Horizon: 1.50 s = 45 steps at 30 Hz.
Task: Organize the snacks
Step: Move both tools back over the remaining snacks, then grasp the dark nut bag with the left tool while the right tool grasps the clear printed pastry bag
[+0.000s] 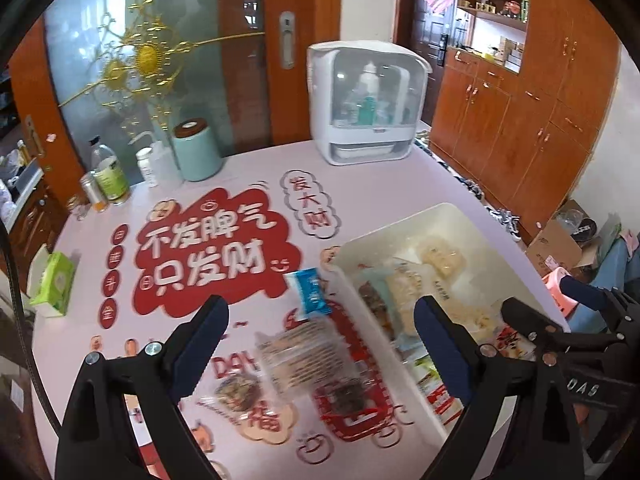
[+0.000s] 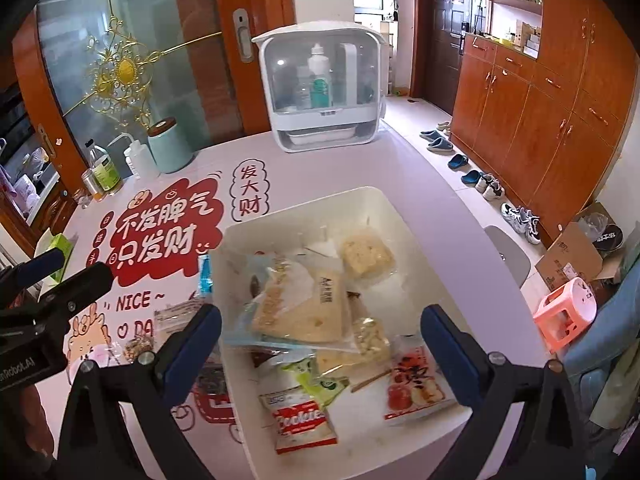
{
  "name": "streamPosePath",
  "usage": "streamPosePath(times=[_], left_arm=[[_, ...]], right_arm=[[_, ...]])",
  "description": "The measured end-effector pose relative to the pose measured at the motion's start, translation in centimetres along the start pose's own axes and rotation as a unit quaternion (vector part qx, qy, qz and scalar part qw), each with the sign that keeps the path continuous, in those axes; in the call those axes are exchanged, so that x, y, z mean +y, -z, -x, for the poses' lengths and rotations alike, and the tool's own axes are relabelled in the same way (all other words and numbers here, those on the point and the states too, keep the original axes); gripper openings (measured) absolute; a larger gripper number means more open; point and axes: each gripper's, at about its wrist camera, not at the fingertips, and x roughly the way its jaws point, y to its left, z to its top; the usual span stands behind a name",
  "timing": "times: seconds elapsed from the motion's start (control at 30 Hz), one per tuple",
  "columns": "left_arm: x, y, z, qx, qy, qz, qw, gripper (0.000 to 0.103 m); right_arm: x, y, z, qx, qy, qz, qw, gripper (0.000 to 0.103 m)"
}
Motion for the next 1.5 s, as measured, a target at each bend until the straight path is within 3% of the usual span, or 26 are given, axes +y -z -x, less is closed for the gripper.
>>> streamPosePath(times=[0.43, 0.73, 1.03, 1.37, 1.43, 1.5], left_arm=[[10.9, 2.5, 4.7, -0.017, -0.056, 0.045, 0.9973, 0.093], [15.8, 5.2, 4.6, 0.003, -0.057, 0.042, 0.9975, 0.093], [15.6, 8.1, -0.8, 0.062, -0.019, -0.004, 0.9979, 0.093], [13.7, 11.5, -11.8, 0.169, 0.030, -0.003, 0.9851, 0.093], [13.7, 11.8, -13.2, 0.178, 0.037, 0.004, 0.9833, 0.080], [13.8, 12.0, -14.6, 0.193, 0.043, 0.014, 0.9802, 0.076]], right_arm=[[6.0, 1.5, 3.0, -0.049, 0.006, 0.003, 0.999, 0.101], [11.0, 3.5, 3.9, -0.054, -0.024, -0.003, 0.998, 0.100], [13.6, 5.7, 1.1, 0.018, -0.004, -0.043, 0.999, 0.100], [11.3, 7.3, -4.2, 0.113, -0.042, -0.166, 0.979, 0.086], [11.1, 7.5, -4.7, 0.121, -0.040, -0.172, 0.977, 0.085], [11.0, 7.5, -5.0, 0.126, -0.037, -0.174, 0.976, 0.085]])
